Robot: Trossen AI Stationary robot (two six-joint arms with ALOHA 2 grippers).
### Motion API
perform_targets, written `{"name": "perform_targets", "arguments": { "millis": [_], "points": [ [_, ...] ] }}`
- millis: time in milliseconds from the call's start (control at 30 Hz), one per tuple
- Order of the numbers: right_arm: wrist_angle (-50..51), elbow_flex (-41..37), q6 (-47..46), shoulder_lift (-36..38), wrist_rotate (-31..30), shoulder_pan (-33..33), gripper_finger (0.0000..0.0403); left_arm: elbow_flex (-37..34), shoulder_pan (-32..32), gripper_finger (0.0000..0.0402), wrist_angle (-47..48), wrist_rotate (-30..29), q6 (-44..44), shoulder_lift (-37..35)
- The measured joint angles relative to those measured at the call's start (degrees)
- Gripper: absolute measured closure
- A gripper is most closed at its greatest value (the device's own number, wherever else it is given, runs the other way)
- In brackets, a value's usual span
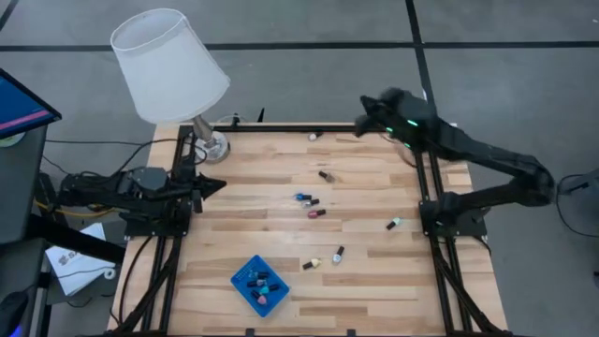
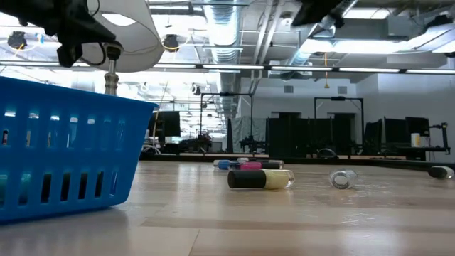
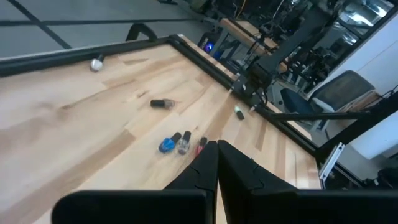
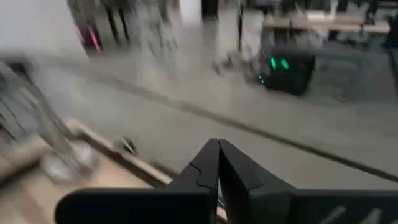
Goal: Pick & Place Nail Polish
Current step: Put the top left white nail polish bottle in the blue bin
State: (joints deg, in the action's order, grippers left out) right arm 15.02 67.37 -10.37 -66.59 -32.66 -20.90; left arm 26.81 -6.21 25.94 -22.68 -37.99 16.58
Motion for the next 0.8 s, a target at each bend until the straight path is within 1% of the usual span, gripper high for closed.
{"name": "perform_targets", "arguments": {
  "millis": [100, 200, 300, 367, 467, 567, 700, 800],
  "points": [
    [8.5, 7.9, 4.1, -8.7, 3.8, -3.0, 0.0403, -0.7, -0.5, 0.0401, -0.1, 0.0, -0.1, 0.0],
    [14.3, 15.9, 9.4, -16.4, 8.3, -5.8, 0.0403, -0.7, -0.7, 0.0401, -0.1, 0.0, -0.1, 0.0],
    [20.3, 23.9, 17.5, -24.3, 15.2, -8.9, 0.0397, -0.7, -0.7, 0.0401, -0.1, 0.0, 0.0, 0.0],
    [24.0, 29.5, 22.5, -29.5, 19.8, -10.9, 0.0385, -0.7, -0.7, 0.0401, -0.1, 0.0, 0.0, 0.0],
    [29.9, 37.2, 29.9, -36.3, 25.3, -13.3, 0.0352, -0.7, -0.6, 0.0401, -0.1, 0.0, 0.0, 0.0],
    [34.5, 43.5, 36.6, -43.1, 29.5, -14.8, 0.0304, -0.7, -0.6, 0.0401, -0.1, 0.0, 0.0, 0.0],
    [37.1, 49.2, 46.1, -50.3, 31.2, -15.4, 0.0232, -0.7, -0.6, 0.0401, -0.2, 0.0, -0.3, 0.0],
    [37.3, 51.4, 51.8, -54.5, 31.3, -15.2, 0.0188, -0.7, -0.6, 0.0401, -0.2, 0.0, -0.4, 0.0]
  ]
}}
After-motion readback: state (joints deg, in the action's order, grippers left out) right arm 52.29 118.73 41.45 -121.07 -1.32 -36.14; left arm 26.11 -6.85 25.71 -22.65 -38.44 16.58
